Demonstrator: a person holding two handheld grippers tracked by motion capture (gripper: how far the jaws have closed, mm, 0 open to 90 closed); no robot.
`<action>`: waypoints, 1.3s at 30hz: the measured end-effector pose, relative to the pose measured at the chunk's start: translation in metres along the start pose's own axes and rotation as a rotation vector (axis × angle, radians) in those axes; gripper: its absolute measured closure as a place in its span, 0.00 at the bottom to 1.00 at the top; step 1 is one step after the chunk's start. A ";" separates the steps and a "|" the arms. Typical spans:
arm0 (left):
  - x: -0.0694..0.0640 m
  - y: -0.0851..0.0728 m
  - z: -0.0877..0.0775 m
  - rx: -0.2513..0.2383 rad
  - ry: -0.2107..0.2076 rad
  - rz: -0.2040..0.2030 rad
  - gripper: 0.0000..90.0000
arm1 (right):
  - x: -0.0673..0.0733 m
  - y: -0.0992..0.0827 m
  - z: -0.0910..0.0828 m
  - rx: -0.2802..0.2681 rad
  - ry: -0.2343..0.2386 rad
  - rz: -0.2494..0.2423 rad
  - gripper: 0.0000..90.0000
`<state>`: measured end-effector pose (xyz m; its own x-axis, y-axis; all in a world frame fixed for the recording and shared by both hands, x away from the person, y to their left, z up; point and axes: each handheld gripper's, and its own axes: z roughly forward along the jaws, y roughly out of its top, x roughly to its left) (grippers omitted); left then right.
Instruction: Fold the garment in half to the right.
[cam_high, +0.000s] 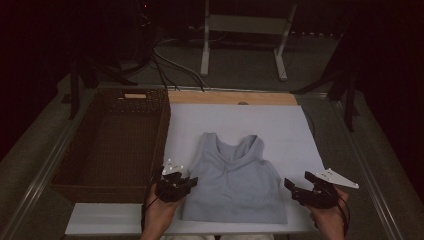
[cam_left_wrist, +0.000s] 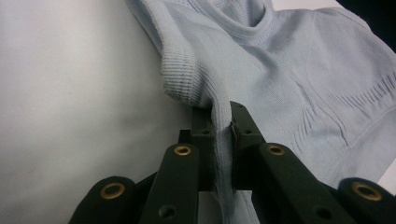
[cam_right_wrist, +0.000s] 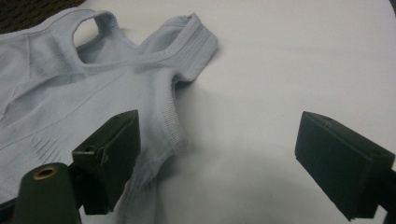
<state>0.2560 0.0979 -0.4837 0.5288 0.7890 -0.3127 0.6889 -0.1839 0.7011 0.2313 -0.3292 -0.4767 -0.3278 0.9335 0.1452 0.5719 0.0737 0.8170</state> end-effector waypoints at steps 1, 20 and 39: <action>-0.001 0.000 -0.001 0.003 0.001 0.001 0.94 | 0.000 0.000 0.000 0.000 0.000 0.001 0.16; -0.009 0.007 0.001 0.027 -0.003 0.031 0.94 | 0.001 0.000 0.000 -0.005 0.001 -0.006 0.16; -0.022 0.019 0.007 0.015 -0.045 0.050 0.94 | 0.001 0.000 0.001 -0.003 0.001 -0.007 0.16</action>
<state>0.2608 0.0729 -0.4681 0.5845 0.7513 -0.3066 0.6683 -0.2314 0.7070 0.2312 -0.3278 -0.4771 -0.3325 0.9327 0.1399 0.5671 0.0792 0.8198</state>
